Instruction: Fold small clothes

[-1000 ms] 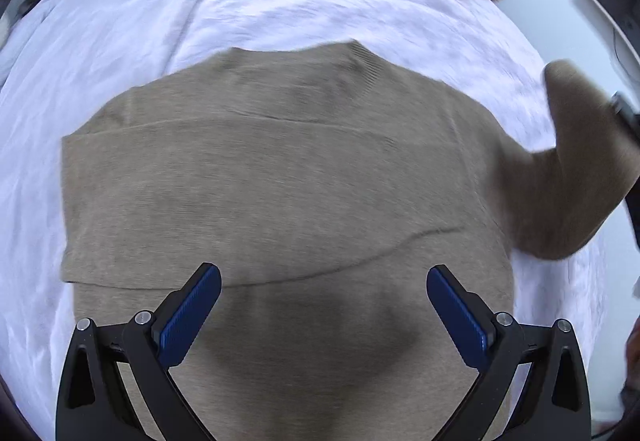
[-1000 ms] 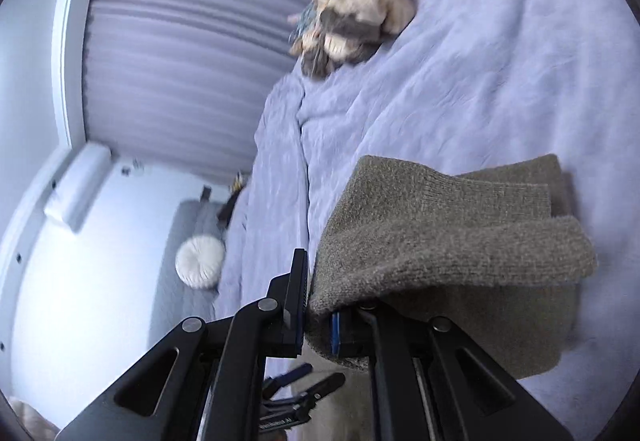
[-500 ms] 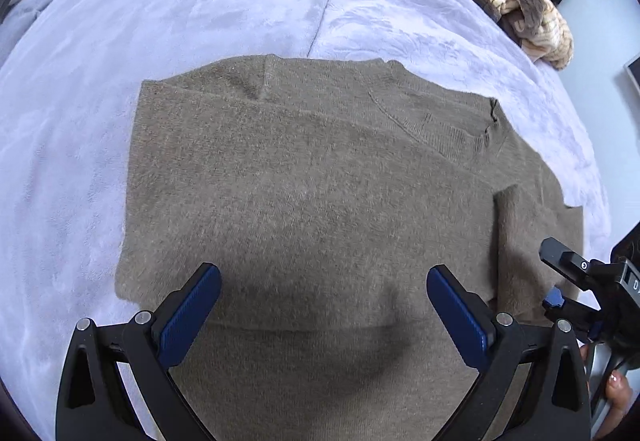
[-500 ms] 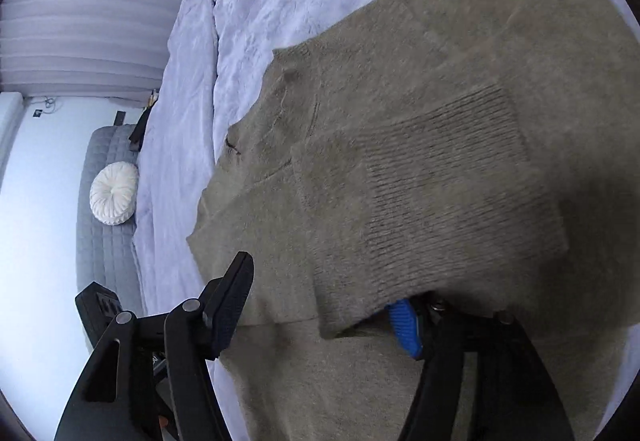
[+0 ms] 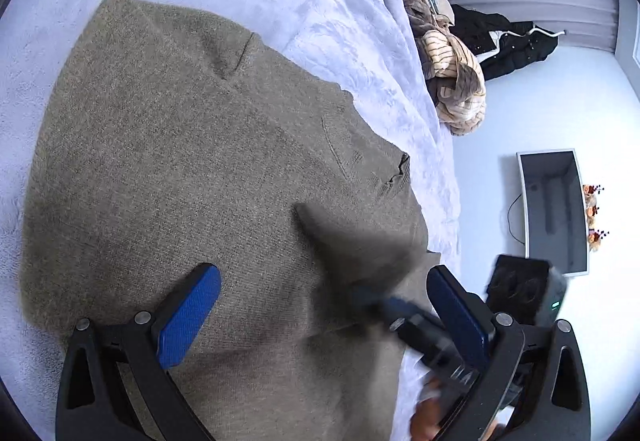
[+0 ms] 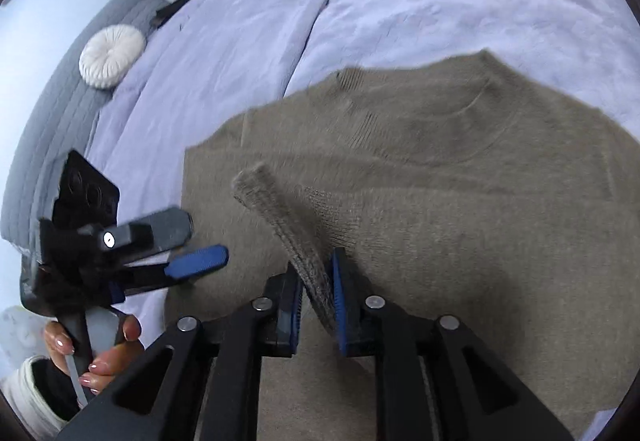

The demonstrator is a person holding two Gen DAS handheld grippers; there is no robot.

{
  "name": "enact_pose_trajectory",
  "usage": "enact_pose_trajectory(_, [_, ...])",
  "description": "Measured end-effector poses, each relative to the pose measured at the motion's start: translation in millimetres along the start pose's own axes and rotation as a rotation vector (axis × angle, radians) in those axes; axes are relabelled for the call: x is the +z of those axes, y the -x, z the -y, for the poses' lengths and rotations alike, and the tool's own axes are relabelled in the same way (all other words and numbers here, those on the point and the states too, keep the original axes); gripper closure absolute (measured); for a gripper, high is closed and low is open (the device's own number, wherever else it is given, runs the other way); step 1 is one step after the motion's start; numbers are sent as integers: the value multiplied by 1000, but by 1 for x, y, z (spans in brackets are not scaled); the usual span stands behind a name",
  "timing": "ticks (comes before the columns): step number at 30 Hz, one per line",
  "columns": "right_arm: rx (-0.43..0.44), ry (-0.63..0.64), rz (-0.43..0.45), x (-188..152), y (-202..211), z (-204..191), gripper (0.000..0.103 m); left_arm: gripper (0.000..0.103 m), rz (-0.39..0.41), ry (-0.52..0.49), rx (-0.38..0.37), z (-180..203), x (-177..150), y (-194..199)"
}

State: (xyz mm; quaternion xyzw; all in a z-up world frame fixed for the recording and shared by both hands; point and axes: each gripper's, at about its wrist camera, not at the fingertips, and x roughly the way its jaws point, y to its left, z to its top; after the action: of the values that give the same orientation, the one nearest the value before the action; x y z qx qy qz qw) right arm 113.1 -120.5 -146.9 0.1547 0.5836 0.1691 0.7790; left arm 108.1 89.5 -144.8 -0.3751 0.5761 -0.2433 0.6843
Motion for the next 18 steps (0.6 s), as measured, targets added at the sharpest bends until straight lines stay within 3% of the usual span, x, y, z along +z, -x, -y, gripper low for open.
enact_pose_trajectory(1, [16, -21, -33, -6, -7, 1, 64, 0, -3, -2, 3, 1, 0, -1])
enact_pose_trajectory(4, [45, -62, -47, -21, -7, 7, 52, 0, -15, -21, 30, 6, 1, -6])
enact_pose_trajectory(8, [84, -166, -24, -47, 19, 36, 48, 0, -35, -58, 94, 16, 4, -19])
enact_pose_trajectory(16, [170, -533, 61, -125, 77, 125, 45, 0, -158, -179, 183, 55, -9, -61])
enact_pose_trajectory(17, [184, -562, 75, -130, 79, 132, 45, 9, -151, -179, 201, 58, -8, -64])
enact_pose_trajectory(18, [200, -592, 90, -135, 82, 138, 42, 40, -142, -175, 207, 59, -7, -67])
